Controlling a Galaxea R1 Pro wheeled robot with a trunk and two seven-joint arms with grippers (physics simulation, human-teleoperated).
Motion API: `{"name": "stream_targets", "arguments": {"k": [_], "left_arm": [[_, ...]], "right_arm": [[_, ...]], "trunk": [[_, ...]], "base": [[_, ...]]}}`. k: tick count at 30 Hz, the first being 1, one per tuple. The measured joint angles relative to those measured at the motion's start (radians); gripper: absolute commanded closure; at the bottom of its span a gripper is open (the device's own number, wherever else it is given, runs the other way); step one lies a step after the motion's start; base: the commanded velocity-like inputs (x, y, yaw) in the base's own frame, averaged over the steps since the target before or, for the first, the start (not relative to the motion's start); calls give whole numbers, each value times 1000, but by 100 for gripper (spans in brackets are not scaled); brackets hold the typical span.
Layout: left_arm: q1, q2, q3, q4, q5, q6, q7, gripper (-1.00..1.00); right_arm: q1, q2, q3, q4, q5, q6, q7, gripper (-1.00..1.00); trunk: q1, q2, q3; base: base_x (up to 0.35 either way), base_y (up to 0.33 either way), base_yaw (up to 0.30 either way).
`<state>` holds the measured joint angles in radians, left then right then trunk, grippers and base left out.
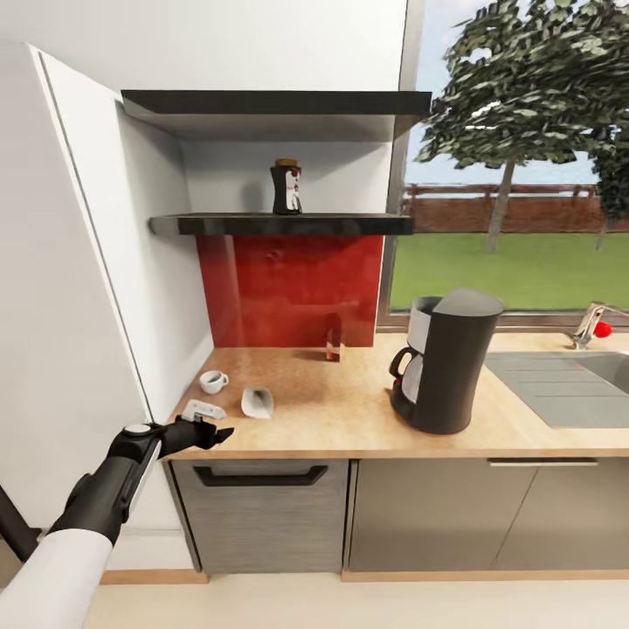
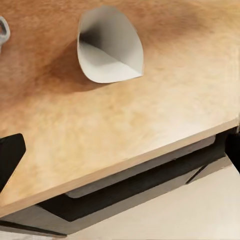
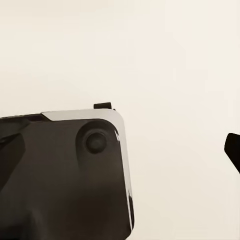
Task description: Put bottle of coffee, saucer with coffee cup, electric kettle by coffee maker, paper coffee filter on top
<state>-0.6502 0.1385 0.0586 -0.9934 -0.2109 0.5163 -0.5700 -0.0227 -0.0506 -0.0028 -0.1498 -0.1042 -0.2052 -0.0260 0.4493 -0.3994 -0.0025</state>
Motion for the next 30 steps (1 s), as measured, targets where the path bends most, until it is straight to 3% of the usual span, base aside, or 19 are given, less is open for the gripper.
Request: {"name": "stream_targets", "arguments": {"k": [11, 23, 30], "left_arm": [[-1, 3, 0, 6, -2, -2, 1, -100], [4, 1, 4, 22, -3, -18, 5, -100], [4, -1, 6, 79, 4, -109, 135, -100]], "right_arm": [[0, 0, 0, 3, -1, -1, -1, -100], [0, -2, 1, 4, 1, 0, -1, -100], [0, -5, 2, 6, 2, 1, -2, -100]], "trunk": [[0, 0, 0], [0, 0, 0], [0, 0, 0]], "base": [[291, 0, 0], [131, 0, 0], [28, 0, 0]]}}
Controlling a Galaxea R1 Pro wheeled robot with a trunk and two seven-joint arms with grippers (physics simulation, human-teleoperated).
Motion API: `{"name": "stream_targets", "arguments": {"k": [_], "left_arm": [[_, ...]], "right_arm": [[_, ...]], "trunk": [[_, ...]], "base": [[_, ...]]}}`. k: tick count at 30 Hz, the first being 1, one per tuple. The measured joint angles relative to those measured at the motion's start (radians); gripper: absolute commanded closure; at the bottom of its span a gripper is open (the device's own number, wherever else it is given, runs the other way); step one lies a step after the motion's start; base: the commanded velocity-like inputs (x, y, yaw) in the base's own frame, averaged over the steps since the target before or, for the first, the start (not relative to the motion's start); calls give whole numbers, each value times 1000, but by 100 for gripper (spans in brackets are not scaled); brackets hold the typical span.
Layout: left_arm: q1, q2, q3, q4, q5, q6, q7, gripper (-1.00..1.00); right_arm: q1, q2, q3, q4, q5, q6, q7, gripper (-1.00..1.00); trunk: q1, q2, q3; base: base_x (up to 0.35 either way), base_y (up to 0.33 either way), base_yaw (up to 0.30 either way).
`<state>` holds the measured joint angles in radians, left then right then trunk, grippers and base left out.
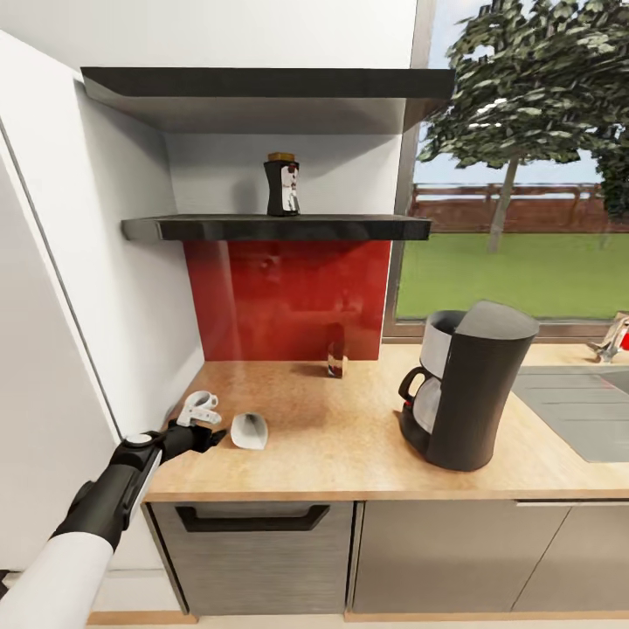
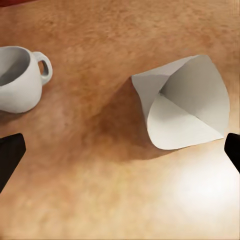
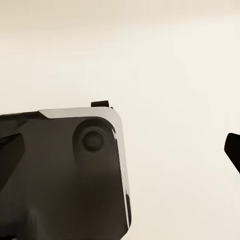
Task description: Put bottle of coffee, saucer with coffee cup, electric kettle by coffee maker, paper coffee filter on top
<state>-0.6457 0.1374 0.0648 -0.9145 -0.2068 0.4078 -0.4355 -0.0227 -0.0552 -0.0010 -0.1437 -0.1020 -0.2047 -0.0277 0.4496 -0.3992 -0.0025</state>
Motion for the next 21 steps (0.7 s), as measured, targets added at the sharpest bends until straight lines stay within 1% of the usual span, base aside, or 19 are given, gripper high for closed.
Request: {"name": "stream_targets", "arguments": {"k": [7, 14, 18, 19, 21], "left_arm": [[0, -5, -1, 28, 5, -13, 23, -100], [0, -10, -1, 59, 6, -15, 22, -100], [0, -11, -1, 64, 7, -17, 23, -100], [0, -10, 1, 70, 6, -47, 25, -100], [0, -9, 2, 89, 4, -70, 27, -100]], "right_arm": [[0, 0, 0, 0, 0, 0, -1, -100], [0, 0, 2, 0, 0, 0, -1, -100], [0, 1, 0, 0, -1, 1, -1, -100], [0, 2, 1, 0, -1, 1, -1, -100], [0, 3, 3, 0, 1, 0, -1, -100]], "trunk": [[0, 0, 0], [0, 0, 0], [0, 0, 0], [0, 0, 0], [0, 0, 0]], "base": [[2, 0, 0], [0, 0, -1], [36, 0, -100], [155, 0, -24], [114, 0, -12]]}}
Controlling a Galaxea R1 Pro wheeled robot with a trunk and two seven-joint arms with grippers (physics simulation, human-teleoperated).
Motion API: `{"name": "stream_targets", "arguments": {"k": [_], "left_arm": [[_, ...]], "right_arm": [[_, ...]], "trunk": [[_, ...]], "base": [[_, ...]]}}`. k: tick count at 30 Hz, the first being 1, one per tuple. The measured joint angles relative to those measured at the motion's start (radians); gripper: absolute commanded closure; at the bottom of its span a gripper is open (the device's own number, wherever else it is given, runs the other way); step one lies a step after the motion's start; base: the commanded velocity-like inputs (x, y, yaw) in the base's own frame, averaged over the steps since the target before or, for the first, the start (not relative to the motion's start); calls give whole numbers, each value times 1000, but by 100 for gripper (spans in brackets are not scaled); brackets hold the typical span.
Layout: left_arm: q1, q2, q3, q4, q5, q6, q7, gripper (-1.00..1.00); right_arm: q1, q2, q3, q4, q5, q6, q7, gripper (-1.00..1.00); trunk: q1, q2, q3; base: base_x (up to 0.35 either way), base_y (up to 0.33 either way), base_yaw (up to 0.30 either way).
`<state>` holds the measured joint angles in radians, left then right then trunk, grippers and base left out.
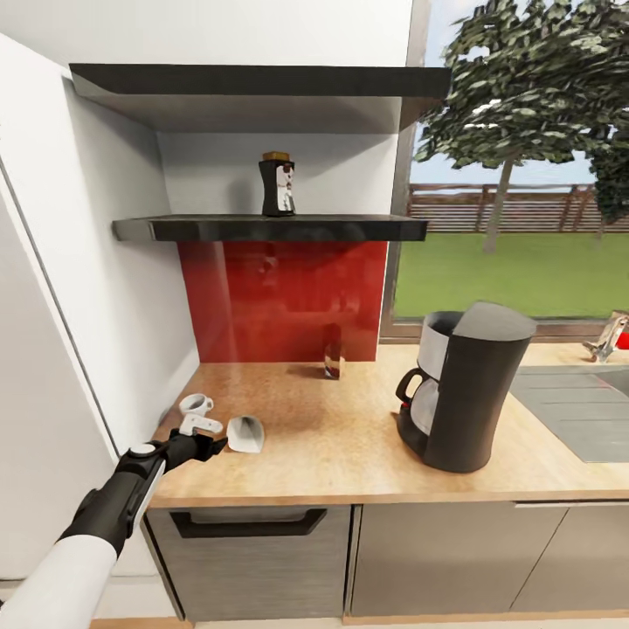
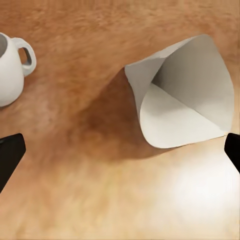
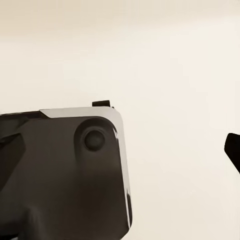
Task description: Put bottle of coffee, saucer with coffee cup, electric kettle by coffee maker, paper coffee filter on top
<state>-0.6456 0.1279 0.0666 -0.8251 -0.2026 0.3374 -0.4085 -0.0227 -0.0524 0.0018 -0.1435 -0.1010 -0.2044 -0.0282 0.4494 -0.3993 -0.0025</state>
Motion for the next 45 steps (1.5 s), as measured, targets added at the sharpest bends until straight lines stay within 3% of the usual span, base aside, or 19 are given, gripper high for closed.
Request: {"name": "stream_targets", "arguments": {"k": [3, 45], "left_arm": [[0, 0, 2, 38, 0, -25, 2, -100], [0, -1, 1, 72, 3, -30, 3, -100]], "right_arm": [[0, 0, 2, -1, 4, 0, 2, -100], [0, -6, 0, 15, 4, 0, 0, -100]], "trunk": [[0, 0, 0], [0, 0, 1]], "base": [[4, 0, 0], [61, 0, -24]]}}
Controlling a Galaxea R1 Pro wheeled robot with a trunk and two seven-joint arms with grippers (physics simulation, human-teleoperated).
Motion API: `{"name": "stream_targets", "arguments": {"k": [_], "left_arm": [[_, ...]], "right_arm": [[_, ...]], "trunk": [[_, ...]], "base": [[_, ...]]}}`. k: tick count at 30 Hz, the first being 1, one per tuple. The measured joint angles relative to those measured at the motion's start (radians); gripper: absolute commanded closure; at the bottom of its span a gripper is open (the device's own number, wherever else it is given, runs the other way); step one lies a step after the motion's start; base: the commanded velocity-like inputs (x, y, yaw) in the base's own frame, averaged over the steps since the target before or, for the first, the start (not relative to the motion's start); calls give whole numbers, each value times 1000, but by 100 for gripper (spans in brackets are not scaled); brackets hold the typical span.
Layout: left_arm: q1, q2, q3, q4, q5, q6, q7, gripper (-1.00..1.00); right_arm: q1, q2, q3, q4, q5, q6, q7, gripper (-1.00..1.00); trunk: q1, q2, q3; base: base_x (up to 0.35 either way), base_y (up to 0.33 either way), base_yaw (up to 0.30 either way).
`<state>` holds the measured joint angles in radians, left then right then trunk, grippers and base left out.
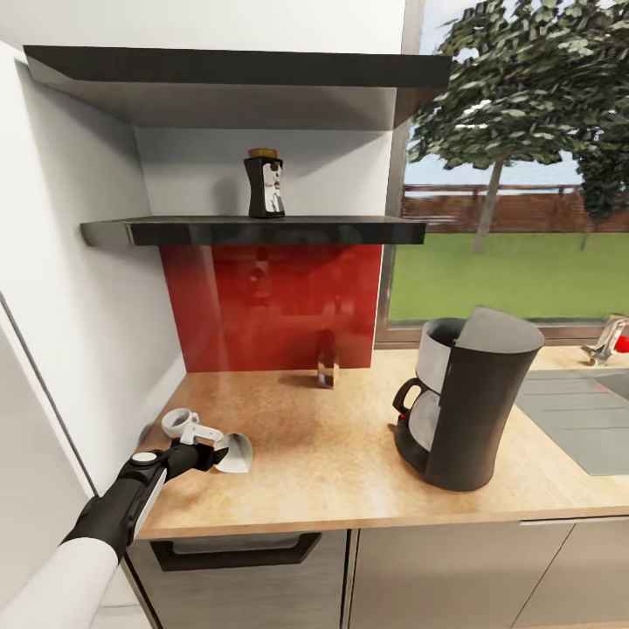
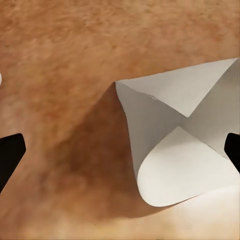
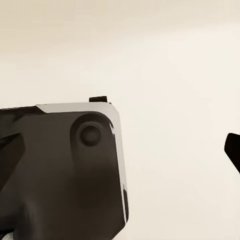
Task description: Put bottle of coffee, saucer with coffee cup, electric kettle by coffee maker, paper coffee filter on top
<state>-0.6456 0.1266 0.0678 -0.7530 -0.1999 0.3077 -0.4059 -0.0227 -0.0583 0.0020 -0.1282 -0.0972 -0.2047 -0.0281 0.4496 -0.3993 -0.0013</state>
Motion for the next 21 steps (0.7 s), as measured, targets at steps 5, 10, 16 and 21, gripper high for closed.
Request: {"name": "stream_targets", "arguments": {"k": [5, 10, 16, 21], "left_arm": [[0, 0, 0, 1, 0, 0, 0, -100], [0, 0, 0, 1, 0, 0, 0, -100], [0, 0, 0, 1, 0, 0, 0, -100], [0, 0, 0, 1, 0, 0, 0, -100]], "right_arm": [[0, 0, 0, 0, 0, 0, -1, -100], [0, 0, 0, 0, 0, 0, -1, -100], [0, 0, 0, 0, 0, 0, -1, -100], [0, 0, 0, 0, -1, 0, -1, -100]], "trunk": [[0, 0, 0], [0, 0, 0], [0, 0, 0], [0, 0, 0]], "base": [[14, 0, 0], [126, 0, 0], [33, 0, 0], [42, 0, 0]]}}
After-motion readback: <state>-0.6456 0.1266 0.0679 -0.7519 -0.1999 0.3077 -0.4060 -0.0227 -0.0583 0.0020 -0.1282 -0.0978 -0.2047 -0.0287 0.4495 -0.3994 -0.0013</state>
